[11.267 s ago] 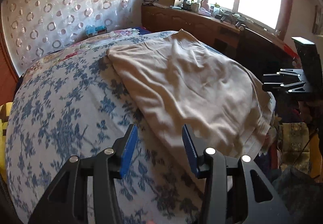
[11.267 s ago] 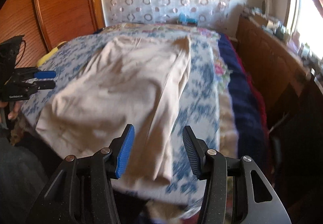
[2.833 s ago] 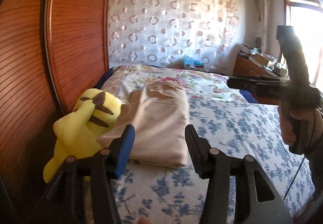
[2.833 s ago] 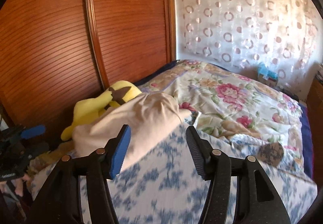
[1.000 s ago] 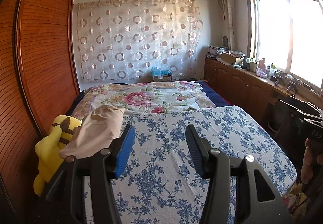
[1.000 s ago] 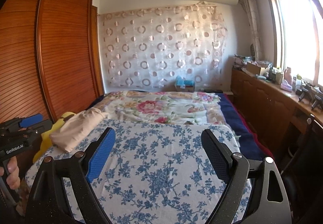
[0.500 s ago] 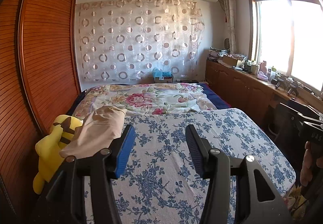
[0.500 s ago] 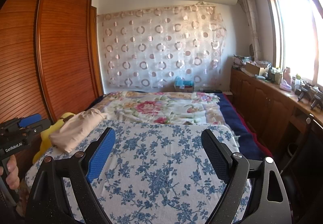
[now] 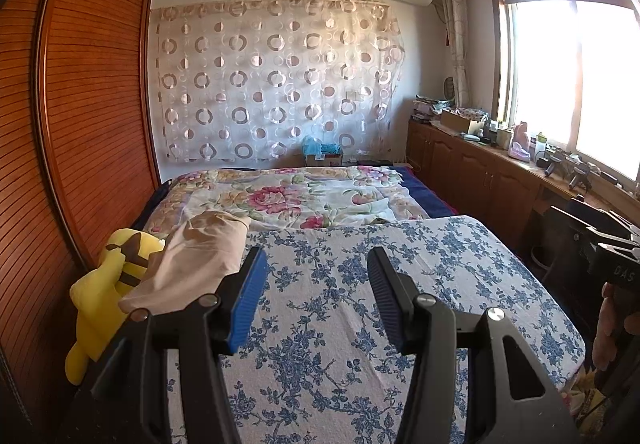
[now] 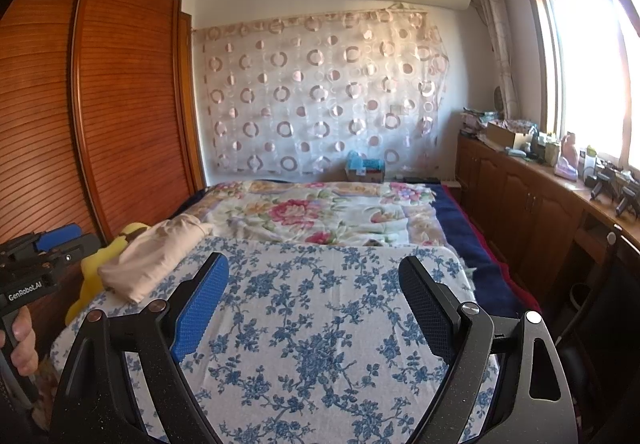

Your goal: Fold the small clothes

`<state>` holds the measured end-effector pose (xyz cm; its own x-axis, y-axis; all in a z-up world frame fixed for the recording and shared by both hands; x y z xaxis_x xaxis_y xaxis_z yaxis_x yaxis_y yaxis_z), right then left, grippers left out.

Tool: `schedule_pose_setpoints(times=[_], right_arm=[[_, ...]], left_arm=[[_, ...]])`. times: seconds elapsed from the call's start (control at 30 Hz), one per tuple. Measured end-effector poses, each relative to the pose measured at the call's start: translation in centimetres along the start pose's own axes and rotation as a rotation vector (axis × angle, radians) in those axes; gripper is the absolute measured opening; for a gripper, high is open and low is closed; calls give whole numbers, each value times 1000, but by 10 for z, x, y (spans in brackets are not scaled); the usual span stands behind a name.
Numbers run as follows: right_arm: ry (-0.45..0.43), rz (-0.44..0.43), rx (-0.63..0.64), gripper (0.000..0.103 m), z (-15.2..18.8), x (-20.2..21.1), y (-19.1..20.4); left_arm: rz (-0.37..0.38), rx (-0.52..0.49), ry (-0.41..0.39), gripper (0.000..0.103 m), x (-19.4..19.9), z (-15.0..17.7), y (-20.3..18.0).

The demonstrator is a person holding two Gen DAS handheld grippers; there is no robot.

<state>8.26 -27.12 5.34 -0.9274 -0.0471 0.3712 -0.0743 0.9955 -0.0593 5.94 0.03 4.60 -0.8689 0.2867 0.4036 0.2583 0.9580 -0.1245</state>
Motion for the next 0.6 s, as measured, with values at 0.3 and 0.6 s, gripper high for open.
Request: schedule_pose_setpoints(times=[0.3,0.6], right_arm=[[1,1,0,89,0,0,-1],[0,4,-2,89,0,1,-5]], left_arm=[[2,-1,-3,52,2,-2,-3],[2,0,-4,52,2,-2,-2]])
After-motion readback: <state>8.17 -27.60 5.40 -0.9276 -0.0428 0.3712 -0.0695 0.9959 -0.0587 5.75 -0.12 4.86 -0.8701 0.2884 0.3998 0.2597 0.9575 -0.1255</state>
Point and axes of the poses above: each gripper's, at about its wrist camera, not at the fingertips, and x roughly against the way its jaws point, y to its left, z to its underside, the point moved 1 cm from there along -x, roughly the way its jaws point, and after that the axes turned 12 degrees about z, right-handed, at the moved point
